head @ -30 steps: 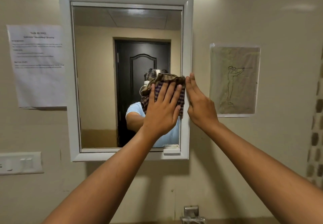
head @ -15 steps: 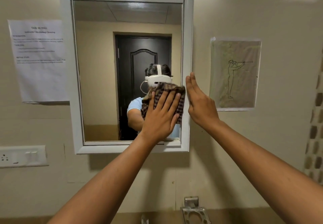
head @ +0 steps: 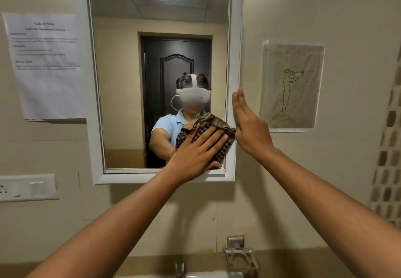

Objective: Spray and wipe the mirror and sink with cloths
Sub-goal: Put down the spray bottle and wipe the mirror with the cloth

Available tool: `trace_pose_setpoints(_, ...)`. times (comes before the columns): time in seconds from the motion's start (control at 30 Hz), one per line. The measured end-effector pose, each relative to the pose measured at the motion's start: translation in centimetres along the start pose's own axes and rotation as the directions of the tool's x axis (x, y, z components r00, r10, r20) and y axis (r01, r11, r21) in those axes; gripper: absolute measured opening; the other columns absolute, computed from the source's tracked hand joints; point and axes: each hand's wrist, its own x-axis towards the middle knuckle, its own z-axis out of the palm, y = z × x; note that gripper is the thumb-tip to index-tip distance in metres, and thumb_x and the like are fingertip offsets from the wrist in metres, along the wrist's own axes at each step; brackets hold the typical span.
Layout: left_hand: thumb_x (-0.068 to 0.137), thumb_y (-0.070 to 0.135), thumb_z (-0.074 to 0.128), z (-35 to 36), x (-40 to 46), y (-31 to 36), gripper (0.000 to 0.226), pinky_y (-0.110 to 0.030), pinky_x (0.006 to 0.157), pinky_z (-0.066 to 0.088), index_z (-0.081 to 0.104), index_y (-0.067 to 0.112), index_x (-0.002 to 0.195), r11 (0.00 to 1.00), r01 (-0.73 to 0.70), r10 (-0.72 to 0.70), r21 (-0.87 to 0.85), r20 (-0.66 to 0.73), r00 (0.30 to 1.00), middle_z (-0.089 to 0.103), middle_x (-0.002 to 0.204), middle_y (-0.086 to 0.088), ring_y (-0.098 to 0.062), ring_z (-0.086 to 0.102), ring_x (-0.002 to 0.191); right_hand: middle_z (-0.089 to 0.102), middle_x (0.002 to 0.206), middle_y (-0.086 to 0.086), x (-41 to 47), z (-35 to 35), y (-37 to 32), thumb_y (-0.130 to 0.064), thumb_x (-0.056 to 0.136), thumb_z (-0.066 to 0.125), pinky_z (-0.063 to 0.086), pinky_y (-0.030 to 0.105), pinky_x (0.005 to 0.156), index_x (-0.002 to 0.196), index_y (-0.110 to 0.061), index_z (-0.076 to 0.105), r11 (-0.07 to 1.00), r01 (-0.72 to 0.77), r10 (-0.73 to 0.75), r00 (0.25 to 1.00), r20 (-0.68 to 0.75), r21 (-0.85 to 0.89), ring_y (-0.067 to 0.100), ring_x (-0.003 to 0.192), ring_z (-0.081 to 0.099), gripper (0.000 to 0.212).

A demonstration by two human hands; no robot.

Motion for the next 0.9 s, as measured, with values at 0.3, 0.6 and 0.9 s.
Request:
trace_pose_setpoints(0.3, 0.095, 0.058, 0.041, 0.5, 0.5, 2.5, 0.075, -0.053, 0.114, 0.020, 0.026, 0.015, 0.154, 0.988, 0.153, -0.154, -0.024, -0.015, 0.988, 0.032, 0.157, -0.007, -0.025, 0.023, 0.148, -0.006, 0.163, -0.008, -0.4, 0.0, -0.1, 0.007, 0.080, 0.046, 0.048, 0.035, 0.050, 0.156, -0.022, 0.000, 1.000, 0.002, -0.002, 1.000, 0.008, -0.019, 0.017, 0.057, 0.047, 0.094)
trace_pose_setpoints(0.6, 0.098, 0.053, 0.040, 1.0, 0.6, 4.0, 0.071, -0.053, 0.119, 0.007, 0.023, 0.014, 0.154, 0.949, 0.302, -0.308, -0.091, -0.051, 0.950, 0.033, 0.157, -0.007, -0.026, 0.025, 0.147, -0.006, 0.163, -0.007, -0.3, 0.6, 0.0, 0.005, 0.084, 0.047, 0.044, 0.031, 0.046, 0.156, -0.021, -0.002, 1.000, 0.005, -0.005, 1.000, -0.018, -0.013, 0.013, 0.050, 0.041, 0.090)
trace_pose_setpoints(0.9, 0.101, 0.039, 0.037, 0.7, -1.3, 3.0, 0.061, -0.048, 0.114, 0.018, 0.019, 0.019, 0.156, 0.963, 0.220, -0.226, -0.154, -0.026, 0.974, 0.024, 0.161, -0.003, -0.021, 0.014, 0.151, -0.006, 0.163, -0.007, -0.8, 1.3, -0.7, 0.007, 0.082, 0.043, 0.027, 0.021, 0.044, 0.156, -0.022, 0.000, 0.999, -0.006, 0.008, 0.998, -0.055, 0.035, 0.014, 0.049, 0.037, 0.090)
